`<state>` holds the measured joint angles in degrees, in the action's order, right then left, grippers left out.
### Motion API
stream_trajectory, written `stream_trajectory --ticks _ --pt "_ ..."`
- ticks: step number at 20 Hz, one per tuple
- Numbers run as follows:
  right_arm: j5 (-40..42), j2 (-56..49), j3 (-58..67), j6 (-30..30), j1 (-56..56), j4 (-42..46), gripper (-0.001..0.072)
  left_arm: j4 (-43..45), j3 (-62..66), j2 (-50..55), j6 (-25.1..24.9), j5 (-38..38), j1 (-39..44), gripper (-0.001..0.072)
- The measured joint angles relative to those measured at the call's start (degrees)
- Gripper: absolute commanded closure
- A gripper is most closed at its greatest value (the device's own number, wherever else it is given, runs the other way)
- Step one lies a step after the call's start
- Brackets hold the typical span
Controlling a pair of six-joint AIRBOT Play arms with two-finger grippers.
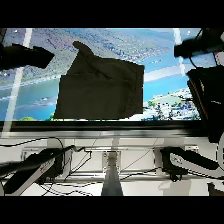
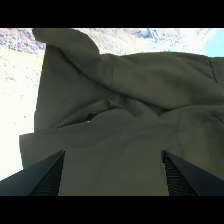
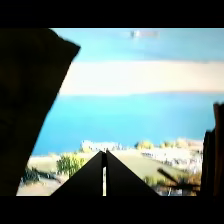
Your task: Fold the clothes and pants, and hang the long-sleeved shirts on hangers.
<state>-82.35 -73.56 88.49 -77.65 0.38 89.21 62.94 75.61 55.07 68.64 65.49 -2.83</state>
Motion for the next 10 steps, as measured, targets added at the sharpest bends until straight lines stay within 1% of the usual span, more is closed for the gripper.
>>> stream_trajectory --ticks 1,2,3,4,5,6,7,10 --pt "-2.1 -0.3 -4.0 1.1 2.4 -2.5 0.0692 0.5 0.0 0.0 0.0 0.2 0.0 0.0027" --pt "-3.7 -0.6 -8.8 2.6 5.0 -5.9 0.0692 1.6 0.0 0.0 0.0 0.4 0.0 0.0123" --pt "-4.7 -0.8 -13.7 4.3 7.3 -9.9 0.0690 3.1 0.0 0.1 0.0 0.5 0.0 0.0333" --pt "-5.1 -0.9 -18.9 6.1 9.3 -14.1 0.0670 5.4 0.0 0.3 0.0 0.6 0.0 0.0506" --pt "-4.6 -1.0 -23.8 7.4 10.8 -17.6 0.0567 8.0 0.0 0.5 0.3 0.7 0.0 0.0600" --pt "-3.1 -1.1 -29.0 8.3 12.0 -20.8 0.0405 11.2 -0.1 0.8 0.8 0.9 0.0 0.0674" --pt "-1.3 -1.2 -33.6 9.0 12.7 -24.0 0.0313 14.1 -0.1 1.2 1.7 1.0 -0.1 0.0701" --pt "7.3 -1.3 -46.5 10.1 13.2 -33.0 0.0304 21.0 -0.7 3.6 3.4 2.6 -1.4 0.0703"
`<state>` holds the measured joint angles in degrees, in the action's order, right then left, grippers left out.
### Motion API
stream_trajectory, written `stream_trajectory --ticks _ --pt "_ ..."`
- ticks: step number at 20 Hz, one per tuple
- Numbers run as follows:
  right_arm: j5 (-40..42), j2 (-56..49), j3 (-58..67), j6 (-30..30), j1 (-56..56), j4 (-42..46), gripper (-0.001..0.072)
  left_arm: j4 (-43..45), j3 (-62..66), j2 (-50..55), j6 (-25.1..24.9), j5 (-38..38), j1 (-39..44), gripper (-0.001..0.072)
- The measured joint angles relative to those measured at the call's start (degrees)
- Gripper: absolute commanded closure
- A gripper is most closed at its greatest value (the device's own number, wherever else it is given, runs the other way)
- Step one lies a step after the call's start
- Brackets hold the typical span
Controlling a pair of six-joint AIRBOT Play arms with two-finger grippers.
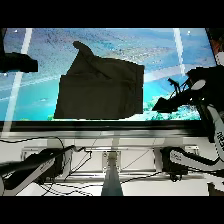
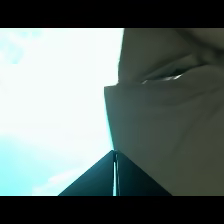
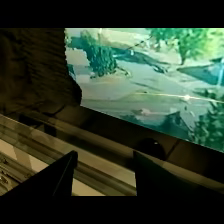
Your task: Fold the clothes and pants, and hang the long-sleeved shirts on hangers.
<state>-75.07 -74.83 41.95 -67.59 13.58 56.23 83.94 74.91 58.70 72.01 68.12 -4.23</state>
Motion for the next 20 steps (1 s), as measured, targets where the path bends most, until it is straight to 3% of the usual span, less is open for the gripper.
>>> stream_trajectory --ticks 6,9,10,12,13,14,15,20 --pt "15.4 -0.2 -12.5 0.6 -4.4 -16.2 0.0303 3.4 -4.2 9.0 1.1 10.8 -8.2 0.0703" --pt "22.2 -0.5 -14.0 0.7 -8.0 -24.1 0.0303 -3.2 -9.4 12.5 1.2 15.5 -16.1 0.0699" --pt "23.8 -0.5 -14.3 0.8 -9.0 -25.6 0.0304 -5.7 -11.5 13.2 1.2 16.1 -18.9 0.0642" --pt "26.0 -0.6 -14.6 1.0 -10.4 -27.6 0.0316 -9.7 -15.8 14.0 0.4 16.8 -24.5 0.0412" --pt "26.6 -0.6 -14.7 1.1 -10.8 -28.0 0.0427 -11.1 -17.9 14.3 -0.4 17.0 -26.9 0.0322" --pt "27.6 -0.7 -14.8 1.2 -11.1 -27.9 0.0600 -12.2 -20.1 14.4 -1.5 17.0 -29.3 0.0268" --pt "28.7 -0.7 -14.9 1.3 -11.3 -27.3 0.0691 -12.9 -22.3 14.6 -2.4 16.6 -31.5 0.0267" --pt "29.2 -0.7 -15.0 1.4 -11.7 -27.3 0.0691 -18.6 -32.7 15.0 -8.9 11.5 -36.6 0.0268"
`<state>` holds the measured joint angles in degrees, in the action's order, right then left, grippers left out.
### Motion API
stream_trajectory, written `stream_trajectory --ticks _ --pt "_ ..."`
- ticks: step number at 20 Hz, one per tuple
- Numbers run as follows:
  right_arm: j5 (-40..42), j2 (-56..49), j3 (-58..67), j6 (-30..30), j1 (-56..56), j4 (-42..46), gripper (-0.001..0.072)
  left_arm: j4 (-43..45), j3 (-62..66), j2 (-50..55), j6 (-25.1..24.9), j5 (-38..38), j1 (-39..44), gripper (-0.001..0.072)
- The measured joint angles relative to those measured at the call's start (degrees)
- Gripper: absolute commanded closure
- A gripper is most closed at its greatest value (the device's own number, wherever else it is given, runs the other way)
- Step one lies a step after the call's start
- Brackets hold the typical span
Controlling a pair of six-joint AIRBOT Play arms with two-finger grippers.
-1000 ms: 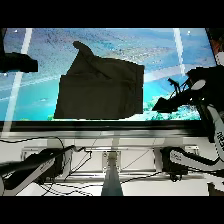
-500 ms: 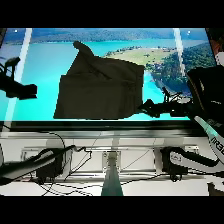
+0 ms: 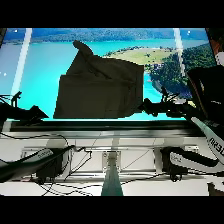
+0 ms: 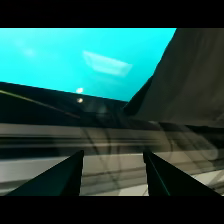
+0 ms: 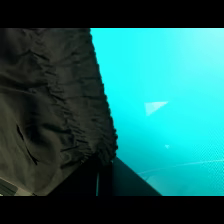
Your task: Fold the clothes and pants, and hang the long-sleeved shirts on hangers.
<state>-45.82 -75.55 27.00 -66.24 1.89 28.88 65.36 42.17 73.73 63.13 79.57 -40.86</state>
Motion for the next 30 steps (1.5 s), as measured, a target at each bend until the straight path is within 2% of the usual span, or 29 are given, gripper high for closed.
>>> stream_trajectory --ticks 4,8,9,10,12,13,17,20,25,30 --pt "0.0 0.0 0.0 0.0 0.0 -0.1 0.0690 -10.1 -7.2 0.4 -5.9 -7.2 -0.7 0.0280" --pt "0.1 0.0 0.0 0.0 0.0 -0.2 0.0690 -15.6 -9.8 2.5 -9.3 -9.6 1.7 0.0281" --pt "0.1 0.0 0.0 0.0 0.0 -0.2 0.0690 -16.2 -10.1 3.1 -9.7 -10.1 2.8 0.0317" --pt "0.1 0.0 0.0 0.0 0.0 -0.2 0.0691 -16.7 -10.3 3.7 -10.1 -10.9 3.7 0.0409" --pt "0.1 0.0 0.0 0.0 0.0 -0.2 0.0691 -16.7 -10.6 4.5 -10.6 -13.4 5.4 0.0645" --pt "0.1 0.0 0.0 0.0 0.0 -0.2 0.0691 -16.5 -10.6 4.8 -10.7 -14.5 5.9 0.0702" --pt "-1.4 0.0 2.5 2.1 -0.1 1.3 0.0691 -16.3 -8.2 4.9 -11.1 -15.4 7.2 0.0703" --pt "-8.9 0.5 8.2 6.3 -0.2 0.6 0.0692 -15.1 -3.5 1.4 -12.3 -17.3 8.2 0.0704" --pt "-17.5 6.9 23.6 10.5 -0.5 0.3 0.0691 -27.6 6.7 -13.0 -16.8 -19.8 9.2 0.0703" --pt "-20.4 19.3 40.7 11.6 -3.3 -0.7 0.0691 -39.9 14.3 -33.6 -20.3 -34.9 9.3 0.0702"
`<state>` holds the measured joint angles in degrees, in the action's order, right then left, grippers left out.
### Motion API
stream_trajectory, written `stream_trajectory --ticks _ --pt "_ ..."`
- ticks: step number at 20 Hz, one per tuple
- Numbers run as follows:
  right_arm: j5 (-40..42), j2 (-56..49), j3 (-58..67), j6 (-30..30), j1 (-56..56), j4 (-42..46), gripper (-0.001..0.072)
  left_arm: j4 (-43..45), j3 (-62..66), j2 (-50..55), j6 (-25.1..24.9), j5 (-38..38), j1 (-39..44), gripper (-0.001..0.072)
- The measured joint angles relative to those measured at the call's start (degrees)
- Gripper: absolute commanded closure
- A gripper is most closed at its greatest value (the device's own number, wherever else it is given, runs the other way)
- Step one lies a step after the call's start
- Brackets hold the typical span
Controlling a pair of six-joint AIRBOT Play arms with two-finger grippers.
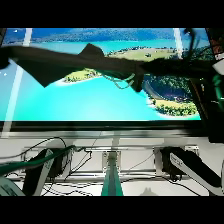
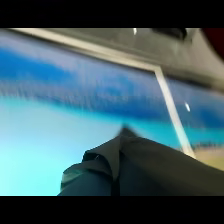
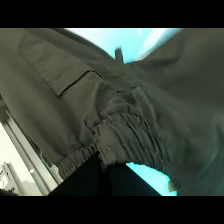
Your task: Fold the clothes and pants, and hang the long-sleeved shirts on hangers.
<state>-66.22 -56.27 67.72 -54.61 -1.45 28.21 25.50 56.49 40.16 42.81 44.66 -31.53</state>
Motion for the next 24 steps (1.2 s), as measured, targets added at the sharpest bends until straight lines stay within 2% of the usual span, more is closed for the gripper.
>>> stream_trajectory --ticks 3,6,10,13,17,21,24 --pt "-0.4 7.4 6.9 0.2 -1.8 -1.6 0.0691 -0.5 1.5 -12.2 -0.8 -11.7 0.0 0.0702" --pt "0.0 13.9 10.7 0.0 -2.9 -2.6 0.0692 3.5 2.1 -21.9 -1.1 -20.3 0.1 0.0703" --pt "1.3 17.6 12.3 -2.1 -3.4 -2.8 0.0692 7.2 2.3 -25.2 -1.2 -22.0 0.1 0.0704" --pt "3.0 15.0 12.2 -4.1 -3.5 -1.3 0.0691 6.2 2.3 -18.4 -0.8 -15.4 0.1 0.0705" --pt "3.5 4.2 11.3 -6.5 -3.5 0.8 0.0692 4.9 2.3 -0.6 -0.8 -7.4 3.5 0.0706" --pt "6.1 -10.7 11.0 -7.3 -3.5 4.7 0.0691 6.0 2.4 16.0 -0.8 -7.2 11.1 0.0706" --pt "10.4 -19.7 10.9 -7.6 -3.2 6.0 0.0691 8.0 2.4 22.0 -0.8 -9.5 16.1 0.0706"
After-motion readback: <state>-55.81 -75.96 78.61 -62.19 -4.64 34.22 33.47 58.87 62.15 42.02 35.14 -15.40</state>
